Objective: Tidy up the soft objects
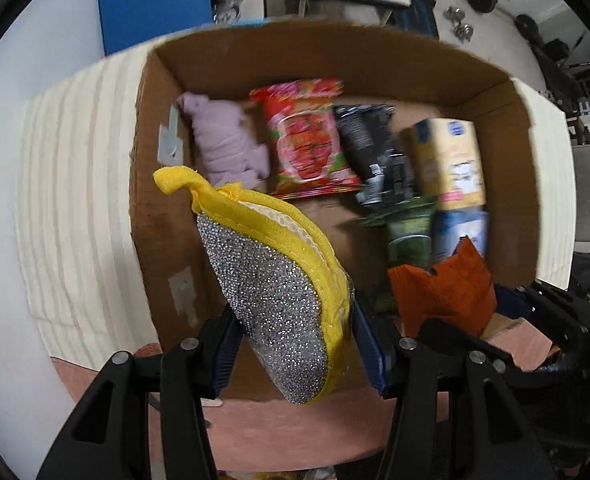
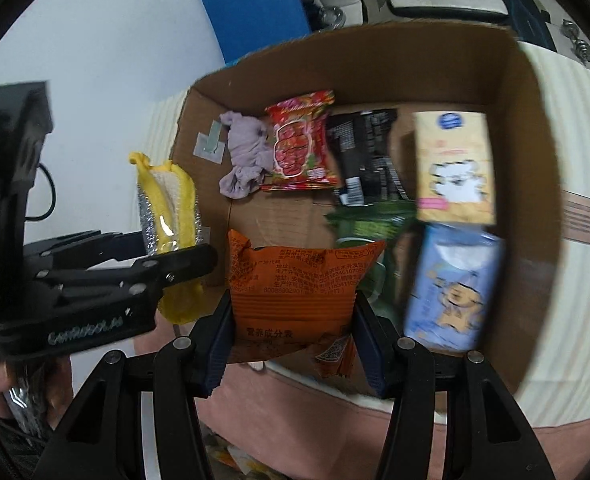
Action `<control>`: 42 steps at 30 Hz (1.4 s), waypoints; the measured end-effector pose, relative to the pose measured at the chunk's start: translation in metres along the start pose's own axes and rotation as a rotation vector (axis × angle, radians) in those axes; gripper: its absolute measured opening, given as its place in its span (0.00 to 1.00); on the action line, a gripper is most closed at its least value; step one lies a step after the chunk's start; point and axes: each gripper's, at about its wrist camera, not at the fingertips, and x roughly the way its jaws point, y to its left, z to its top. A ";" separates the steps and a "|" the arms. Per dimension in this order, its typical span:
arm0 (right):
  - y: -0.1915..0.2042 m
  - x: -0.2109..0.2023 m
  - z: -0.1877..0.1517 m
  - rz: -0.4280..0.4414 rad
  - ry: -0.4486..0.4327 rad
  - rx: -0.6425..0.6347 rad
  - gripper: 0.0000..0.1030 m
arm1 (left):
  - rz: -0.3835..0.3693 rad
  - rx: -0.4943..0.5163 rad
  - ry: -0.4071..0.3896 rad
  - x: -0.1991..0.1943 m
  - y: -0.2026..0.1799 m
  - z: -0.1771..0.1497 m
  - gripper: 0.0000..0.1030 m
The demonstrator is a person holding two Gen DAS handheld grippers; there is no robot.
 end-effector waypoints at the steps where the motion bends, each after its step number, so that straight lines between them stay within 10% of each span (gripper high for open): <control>1: 0.001 0.005 0.003 -0.003 0.005 0.001 0.56 | -0.005 0.004 0.021 0.006 0.005 0.004 0.48; 8: 0.013 0.045 0.013 -0.066 0.047 -0.006 0.58 | 0.019 0.001 0.106 0.034 0.025 0.022 0.52; 13: 0.009 0.058 0.018 -0.121 0.056 0.014 0.79 | -0.040 -0.060 0.145 0.048 0.034 0.023 0.54; 21: -0.004 0.041 0.019 -0.160 0.032 0.047 0.84 | -0.024 -0.072 0.113 0.047 0.037 0.017 0.76; 28: -0.014 0.021 0.010 -0.251 0.002 0.058 0.99 | -0.002 -0.084 0.022 0.037 0.022 -0.005 0.97; 42: -0.037 -0.044 -0.028 -0.444 -0.110 0.053 1.00 | 0.045 -0.197 -0.183 0.019 -0.009 -0.062 0.98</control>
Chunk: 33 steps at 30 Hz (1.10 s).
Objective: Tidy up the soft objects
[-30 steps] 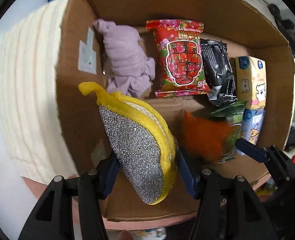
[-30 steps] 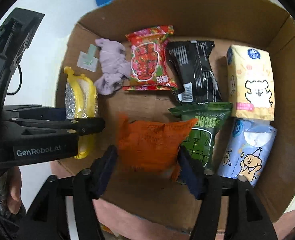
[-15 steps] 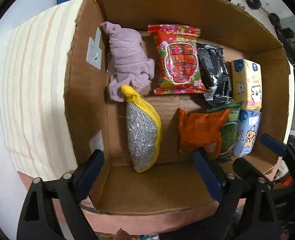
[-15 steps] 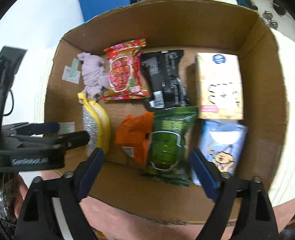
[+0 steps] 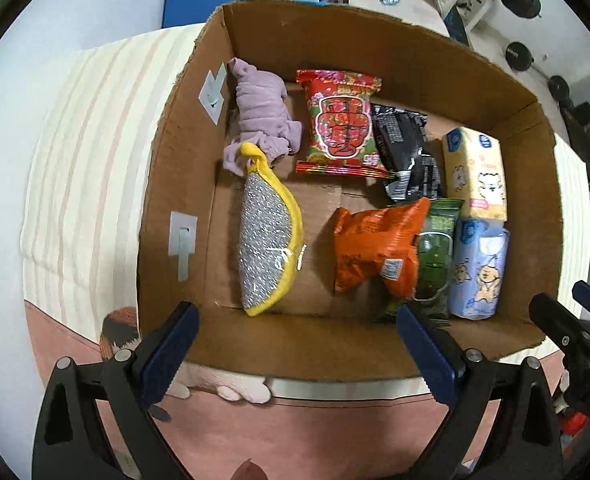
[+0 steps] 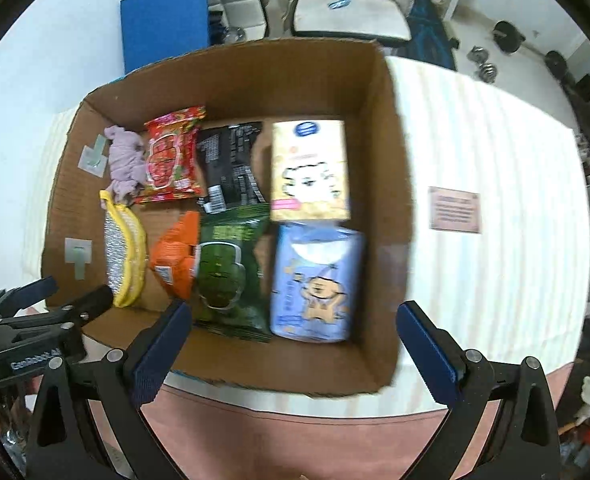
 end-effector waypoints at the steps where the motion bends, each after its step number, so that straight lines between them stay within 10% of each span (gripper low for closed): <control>1: -0.003 -0.004 -0.002 -0.002 -0.003 0.002 1.00 | 0.010 0.001 -0.014 -0.004 -0.002 -0.003 0.98; 33: -0.046 -0.273 -0.148 0.020 -0.360 -0.030 1.00 | 0.042 0.113 -0.491 -0.279 -0.083 -0.153 0.98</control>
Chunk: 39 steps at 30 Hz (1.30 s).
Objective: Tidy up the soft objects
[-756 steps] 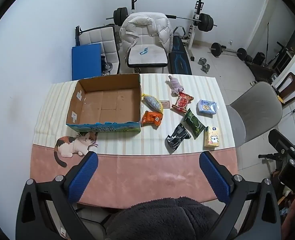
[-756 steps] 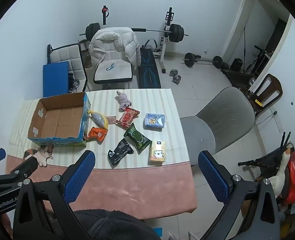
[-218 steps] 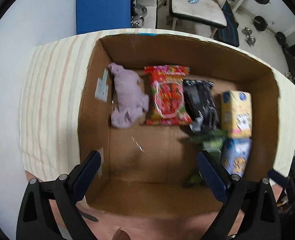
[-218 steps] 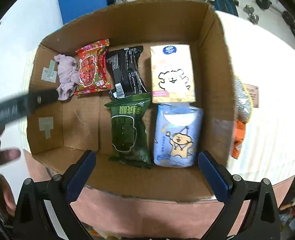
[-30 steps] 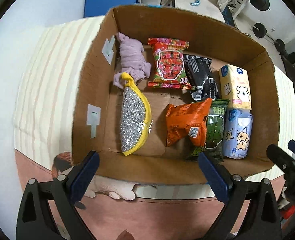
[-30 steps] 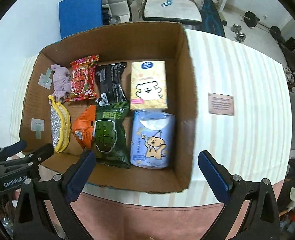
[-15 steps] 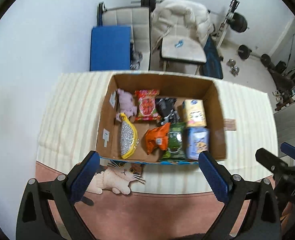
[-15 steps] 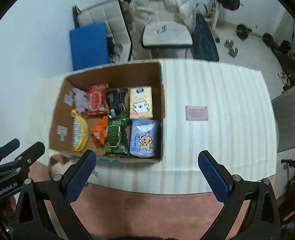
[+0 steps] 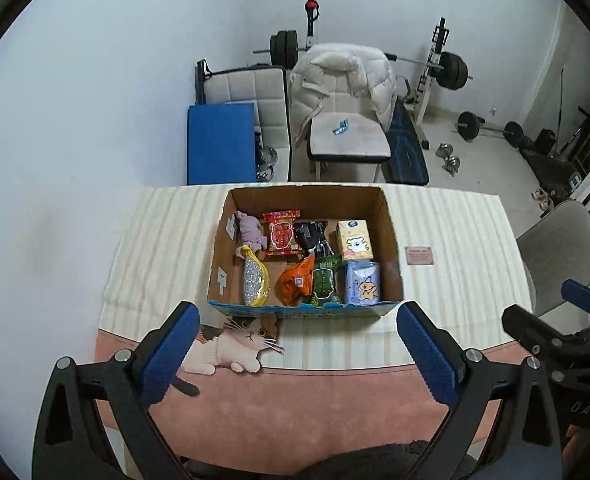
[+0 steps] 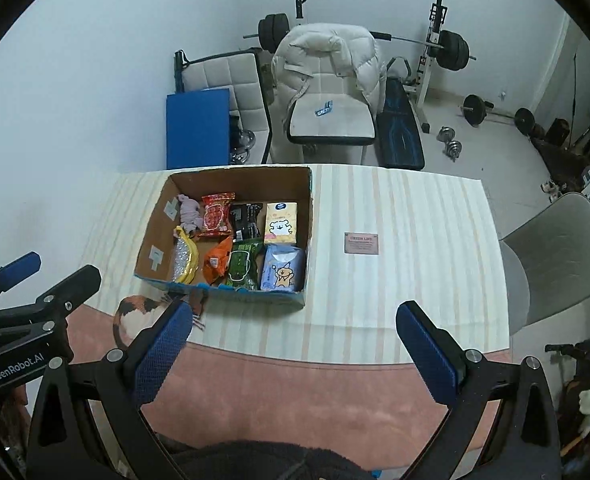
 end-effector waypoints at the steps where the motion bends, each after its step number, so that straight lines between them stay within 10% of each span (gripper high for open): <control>1: 0.001 -0.006 -0.003 0.003 -0.001 -0.003 1.00 | -0.008 -0.006 -0.004 -0.005 0.000 -0.001 0.98; 39: 0.000 -0.048 0.000 -0.105 -0.160 0.012 1.00 | 0.012 -0.017 -0.101 -0.032 0.000 -0.005 0.98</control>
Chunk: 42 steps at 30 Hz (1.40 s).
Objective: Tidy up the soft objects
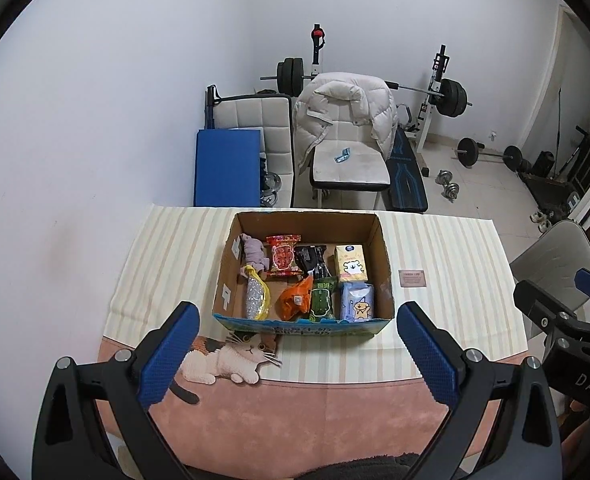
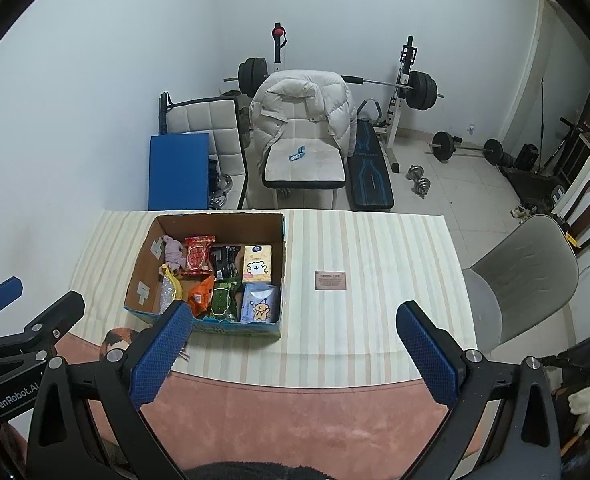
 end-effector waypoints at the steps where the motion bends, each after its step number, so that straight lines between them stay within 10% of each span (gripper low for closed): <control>1: 0.000 -0.001 0.000 0.000 -0.001 -0.001 1.00 | 0.000 0.000 -0.001 0.000 0.000 0.000 0.98; 42: -0.008 -0.005 0.000 -0.012 0.006 0.009 1.00 | 0.000 -0.004 0.009 -0.002 -0.006 -0.004 0.98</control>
